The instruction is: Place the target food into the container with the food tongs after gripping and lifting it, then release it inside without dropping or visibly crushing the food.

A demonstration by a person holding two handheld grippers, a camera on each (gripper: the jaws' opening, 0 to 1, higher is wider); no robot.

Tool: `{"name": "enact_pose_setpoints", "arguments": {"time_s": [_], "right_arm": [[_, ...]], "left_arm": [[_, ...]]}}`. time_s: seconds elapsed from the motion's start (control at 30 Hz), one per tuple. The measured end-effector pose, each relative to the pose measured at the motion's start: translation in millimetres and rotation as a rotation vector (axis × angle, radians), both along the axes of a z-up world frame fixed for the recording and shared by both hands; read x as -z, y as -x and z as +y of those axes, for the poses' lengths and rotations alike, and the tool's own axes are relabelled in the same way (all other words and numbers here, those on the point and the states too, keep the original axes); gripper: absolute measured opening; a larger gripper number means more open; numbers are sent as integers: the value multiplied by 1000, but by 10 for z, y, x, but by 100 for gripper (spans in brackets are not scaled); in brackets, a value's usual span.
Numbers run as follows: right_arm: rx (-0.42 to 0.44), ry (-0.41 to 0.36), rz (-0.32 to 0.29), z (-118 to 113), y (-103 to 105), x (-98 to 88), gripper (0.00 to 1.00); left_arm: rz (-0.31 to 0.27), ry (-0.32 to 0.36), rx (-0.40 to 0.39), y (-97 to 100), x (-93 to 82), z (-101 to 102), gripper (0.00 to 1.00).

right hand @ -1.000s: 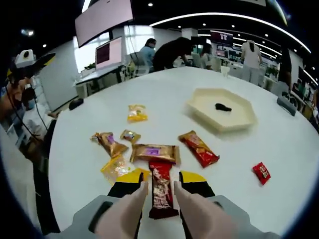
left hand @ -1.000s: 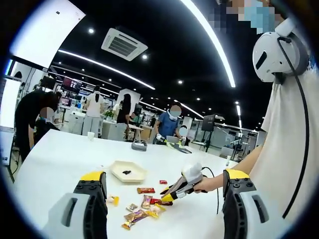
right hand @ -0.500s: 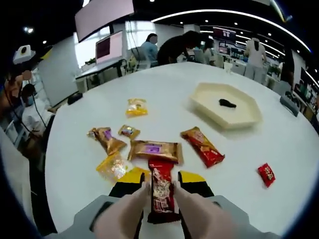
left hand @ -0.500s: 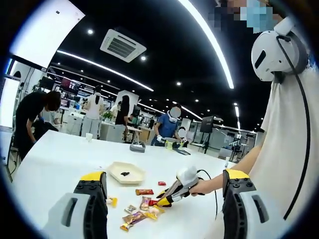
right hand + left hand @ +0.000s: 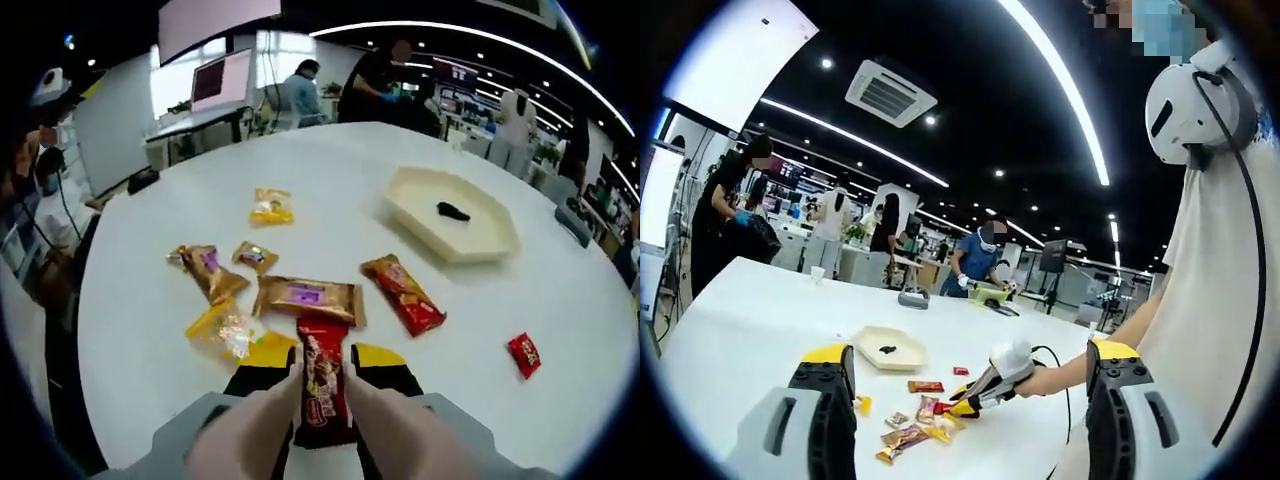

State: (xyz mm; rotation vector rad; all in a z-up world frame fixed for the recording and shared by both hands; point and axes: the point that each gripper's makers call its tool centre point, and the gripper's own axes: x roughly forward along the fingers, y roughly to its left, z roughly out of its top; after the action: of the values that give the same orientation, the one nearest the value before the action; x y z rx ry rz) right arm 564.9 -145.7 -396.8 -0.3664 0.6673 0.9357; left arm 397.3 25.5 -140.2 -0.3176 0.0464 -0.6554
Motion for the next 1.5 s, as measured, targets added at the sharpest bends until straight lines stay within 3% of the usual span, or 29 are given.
{"name": "enact_pose_setpoints", "arguments": {"time_s": [0.17,0.27,0.7,0.8,0.87,0.93,1.03,1.2,1.4,1.5], "right_arm": [[3,18,-24,10,13,4,21],[14,-6,-8,-12,-6,4,21],[27,-34,-1,-21,1,-5,22],[38,-32,16,-14,-22,-6,22],[36,-30,15,-16,-17,-2,22],[32,-29,11,-19,-8,-4,22],[28,-21,1,-13,-3,-3,22],[41,-16,-10,-13,-1,-8,22],[88,-49,10,-28,-24,-15,22],[91,-24,2,-42,2,-15,22]], "left_arm": [[-11,-24,17,-38,-72,8,95],[-21,-11,16,-55,-93,8,95],[-2,-16,50,15,25,-123,93],[23,22,39,-4,98,-86,95],[10,25,34,-28,106,-77,98],[-13,49,57,-49,49,-118,99],[-42,23,73,-95,-23,-160,99],[-34,14,94,-194,-51,-202,99],[-42,-2,103,-127,-106,-193,99],[-43,1,92,-106,-114,-155,99]]}}
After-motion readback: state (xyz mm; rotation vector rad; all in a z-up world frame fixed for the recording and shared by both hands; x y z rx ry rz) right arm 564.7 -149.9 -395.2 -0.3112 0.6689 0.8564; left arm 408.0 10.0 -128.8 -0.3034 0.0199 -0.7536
